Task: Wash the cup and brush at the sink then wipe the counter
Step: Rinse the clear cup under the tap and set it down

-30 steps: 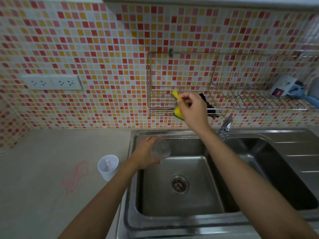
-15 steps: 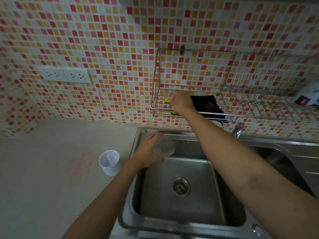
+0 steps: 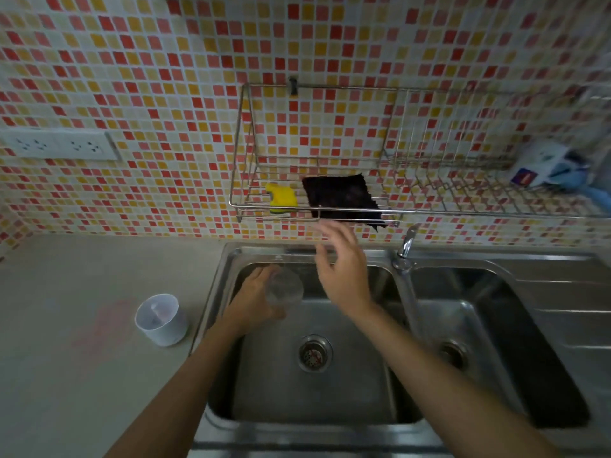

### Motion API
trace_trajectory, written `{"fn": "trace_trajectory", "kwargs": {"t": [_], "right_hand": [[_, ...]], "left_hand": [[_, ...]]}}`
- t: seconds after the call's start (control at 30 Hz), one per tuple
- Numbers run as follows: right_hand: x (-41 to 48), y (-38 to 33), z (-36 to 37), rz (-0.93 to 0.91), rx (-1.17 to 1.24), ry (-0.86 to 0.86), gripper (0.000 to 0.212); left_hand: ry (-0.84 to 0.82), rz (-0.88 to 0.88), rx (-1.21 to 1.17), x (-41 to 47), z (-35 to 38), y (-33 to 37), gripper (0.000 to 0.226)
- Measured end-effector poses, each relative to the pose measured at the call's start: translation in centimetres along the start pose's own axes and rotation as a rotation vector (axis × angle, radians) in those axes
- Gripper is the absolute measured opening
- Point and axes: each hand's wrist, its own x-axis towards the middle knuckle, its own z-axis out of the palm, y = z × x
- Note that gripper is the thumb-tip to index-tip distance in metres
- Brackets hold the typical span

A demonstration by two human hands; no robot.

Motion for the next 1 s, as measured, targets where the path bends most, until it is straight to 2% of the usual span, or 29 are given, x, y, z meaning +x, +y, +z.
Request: {"fn": "trace_trajectory", "kwargs": {"t": [0.17,0.27,0.37,0.47,0.6,0.7,0.83,1.0], "right_hand": [[-7.4,12.0,-5.6,0.343,-0.192,-0.089,0.038],[-6.6,17.3,-8.9,0.568,-0.238,-0.041,0.040],[-4.2,20.7,-10.6,0.665,-0.228,-0.053,0.045],[-1.8,22.9,-10.4,0.642,-0.167,-0.184,0.041],[-0.4,26.1,-8.5,0.614,-0.256,-0.440,0.056],[-0.2,27.8,-7.4,0.449,-0.374,-0.574,0.064],[-0.3,29.2,-7.0,0.372,-0.434,-0.636,0.069],[-0.6,32.6,-5.7,0.376,-0.329,-0.650,0.066]], "left_hand": [[-0.060,0.003,-0.024,1.2,4.4,2.8,0.085],[-0.090,0.028,-0.069,2.8,7.0,5.6,0.087],[-0.151,0.031,-0.128,4.8,9.1,8.5,0.093],[-0.189,0.034,-0.157,6.5,10.9,11.0,0.095],[-0.193,0.028,-0.180,7.7,12.7,12.5,0.095],[-0.199,0.048,-0.156,8.2,13.6,12.8,0.095],[-0.202,0.095,-0.143,8.3,14.5,12.9,0.089],[-0.249,0.055,-0.183,8.1,16.4,12.6,0.089]]}}
